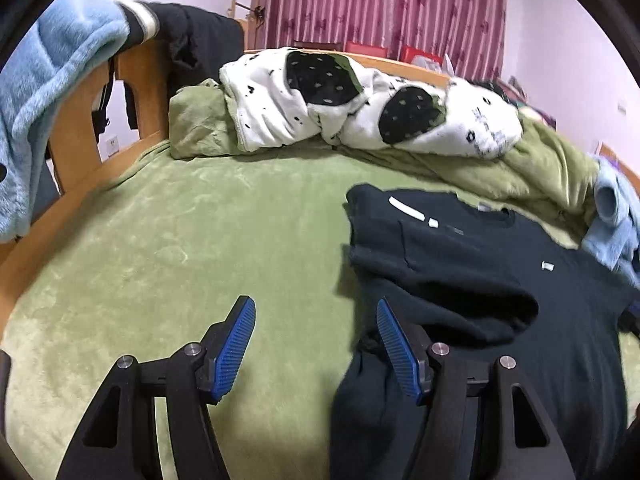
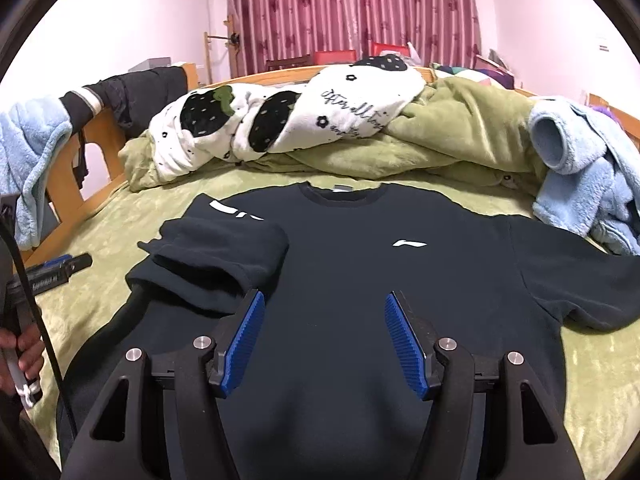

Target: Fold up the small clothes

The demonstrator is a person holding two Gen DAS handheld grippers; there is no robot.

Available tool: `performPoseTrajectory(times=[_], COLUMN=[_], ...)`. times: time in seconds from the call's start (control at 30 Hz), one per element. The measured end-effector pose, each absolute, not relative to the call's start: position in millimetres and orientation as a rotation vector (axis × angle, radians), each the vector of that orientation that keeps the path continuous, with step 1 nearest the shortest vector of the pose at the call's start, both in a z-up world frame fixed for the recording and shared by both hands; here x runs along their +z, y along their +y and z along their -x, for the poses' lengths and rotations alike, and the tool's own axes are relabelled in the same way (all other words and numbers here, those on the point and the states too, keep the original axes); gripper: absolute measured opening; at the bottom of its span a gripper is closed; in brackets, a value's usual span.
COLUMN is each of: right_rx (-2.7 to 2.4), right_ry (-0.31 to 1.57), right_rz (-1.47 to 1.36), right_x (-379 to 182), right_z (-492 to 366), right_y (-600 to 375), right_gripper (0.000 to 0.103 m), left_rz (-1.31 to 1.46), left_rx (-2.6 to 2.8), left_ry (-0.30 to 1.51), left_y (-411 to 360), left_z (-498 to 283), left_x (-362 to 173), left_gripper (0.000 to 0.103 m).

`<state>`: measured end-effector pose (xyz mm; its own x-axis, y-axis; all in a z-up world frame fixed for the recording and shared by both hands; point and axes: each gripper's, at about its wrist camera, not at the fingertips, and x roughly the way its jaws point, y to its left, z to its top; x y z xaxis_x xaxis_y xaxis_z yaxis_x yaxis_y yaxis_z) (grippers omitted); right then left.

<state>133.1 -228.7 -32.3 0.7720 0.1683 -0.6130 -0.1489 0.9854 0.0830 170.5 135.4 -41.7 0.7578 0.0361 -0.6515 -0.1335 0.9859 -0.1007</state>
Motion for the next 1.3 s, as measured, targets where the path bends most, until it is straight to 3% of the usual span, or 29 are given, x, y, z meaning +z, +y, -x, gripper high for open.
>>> performPoseTrajectory(times=[0.27,0.37,0.9,0.93,1.0,1.1,1.3], right_rx=[0.262,0.326,0.421,0.416,0.418,0.383,0.26], right_ry=[0.677,0.676,0.867,0.867,0.859,0.811,0.7], right_rz=[0.02,0.03,0.129,0.128,0.147,0.166,0.094], right_x=[-36.6,-41.7,-128.9,-128.9,-123.6,-107.7,-58.8], right_z=[-181.9,-205.2,-268.6,-269.5,-267.0,-258.8,-245.1], right_y=[-163.9,-123.4,4.3,4.8,4.9,-8.6,-78.7], right_gripper=[0.062,0.067,0.069,0.065,0.016,0.011,0.01], left_rz=[0.21,0.213,0.239,0.25,0.288,0.338,0.37], left_rx=[0.125,0.151,0.169,0.165,0.156,0.148,0.155], left_ry=[0.711,0.716,0.767,0.777,0.79,0.794,0.778], left_y=[169.8,179.1,193.1,193.7,196.4,197.9,184.0], left_z=[-181.7,-182.5,-189.9,-190.4,-191.5,-189.6,-181.7], left_x=[-64.0,-70.1,-80.1,-80.2,-78.4,-72.5,-57.5], left_gripper=[0.063,0.063,0.063,0.063,0.063,0.063,0.063])
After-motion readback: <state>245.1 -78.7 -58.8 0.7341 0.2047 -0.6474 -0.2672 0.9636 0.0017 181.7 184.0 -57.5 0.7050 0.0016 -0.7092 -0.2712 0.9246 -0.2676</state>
